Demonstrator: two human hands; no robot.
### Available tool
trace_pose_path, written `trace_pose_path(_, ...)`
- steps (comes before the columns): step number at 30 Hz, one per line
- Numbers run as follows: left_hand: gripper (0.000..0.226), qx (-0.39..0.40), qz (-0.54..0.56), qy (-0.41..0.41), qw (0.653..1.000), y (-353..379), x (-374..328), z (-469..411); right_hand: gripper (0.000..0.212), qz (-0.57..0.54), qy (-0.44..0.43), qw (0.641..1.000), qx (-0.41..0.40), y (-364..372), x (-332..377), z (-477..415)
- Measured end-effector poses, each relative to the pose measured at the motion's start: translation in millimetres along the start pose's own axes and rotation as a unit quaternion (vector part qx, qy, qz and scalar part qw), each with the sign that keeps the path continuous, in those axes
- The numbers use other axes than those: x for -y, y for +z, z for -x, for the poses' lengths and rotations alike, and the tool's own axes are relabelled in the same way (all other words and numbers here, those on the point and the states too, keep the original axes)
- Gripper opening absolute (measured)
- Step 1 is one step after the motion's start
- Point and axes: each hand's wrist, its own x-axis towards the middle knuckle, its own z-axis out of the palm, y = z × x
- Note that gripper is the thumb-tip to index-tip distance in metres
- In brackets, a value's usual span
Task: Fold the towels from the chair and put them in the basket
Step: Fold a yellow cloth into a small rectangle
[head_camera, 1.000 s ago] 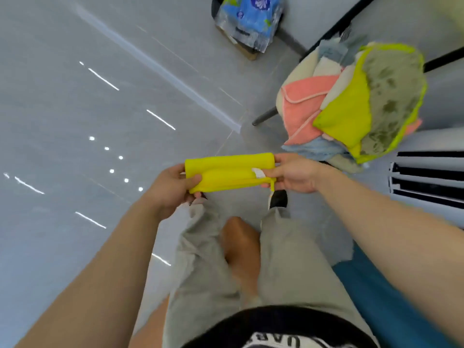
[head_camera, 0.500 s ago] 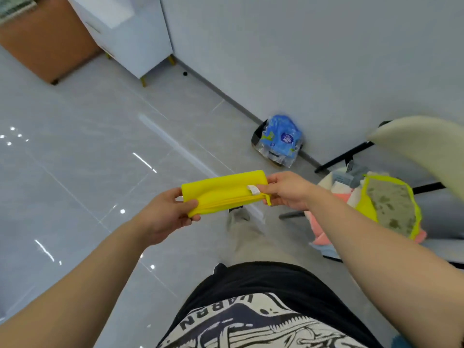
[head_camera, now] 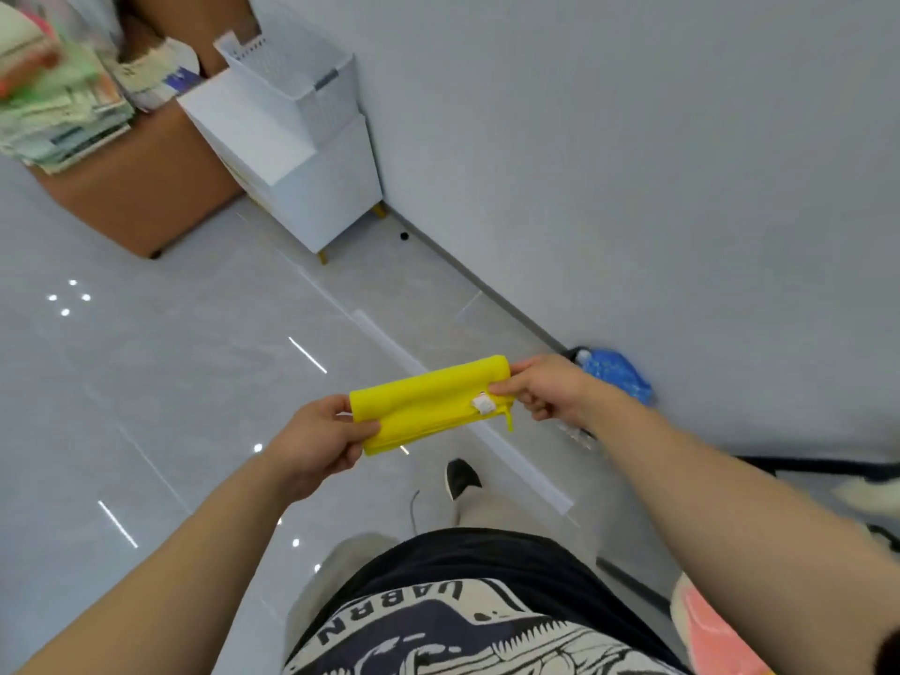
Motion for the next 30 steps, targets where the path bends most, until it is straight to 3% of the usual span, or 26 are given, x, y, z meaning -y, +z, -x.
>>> trace_pose_path(9,0.031,0.037,0.106,-0.011,0.994,-151,-146,-136,0.021,0.055,-0.016,0.998,0.033,28,221,-136)
trace_pose_path(12,0.036,0.062,0.158,-0.018,0.985,-205,-203,-177,0.020,0.033,-0.035,0.999,0.010,43,293,-173)
trace_pose_path(17,0.021,0.041,0.240,-0.028,0.970,-281,-304,-236,0.026,-0.044,-0.020,0.998,-0.044,54,414,-224)
trace_pose_path(20,0.023,0.046,0.220,-0.010,0.974,-312,-360,-282,0.024,-0.079,-0.014,0.996,-0.046,47,481,-263)
trace_pose_path(22,0.022,0.042,0.160,0.017,0.986,-327,-393,-318,0.035,-0.029,-0.021,0.998,-0.044,37,523,-299)
trace_pose_path(25,0.016,0.015,0.081,0.040,0.996,-347,-438,-378,0.018,0.087,-0.046,0.994,-0.043,24,589,-363)
trace_pose_path(30,0.044,-0.015,0.039,0.036,0.998,-379,-518,-460,0.027,0.254,-0.058,0.966,0.010,-1,708,-466)
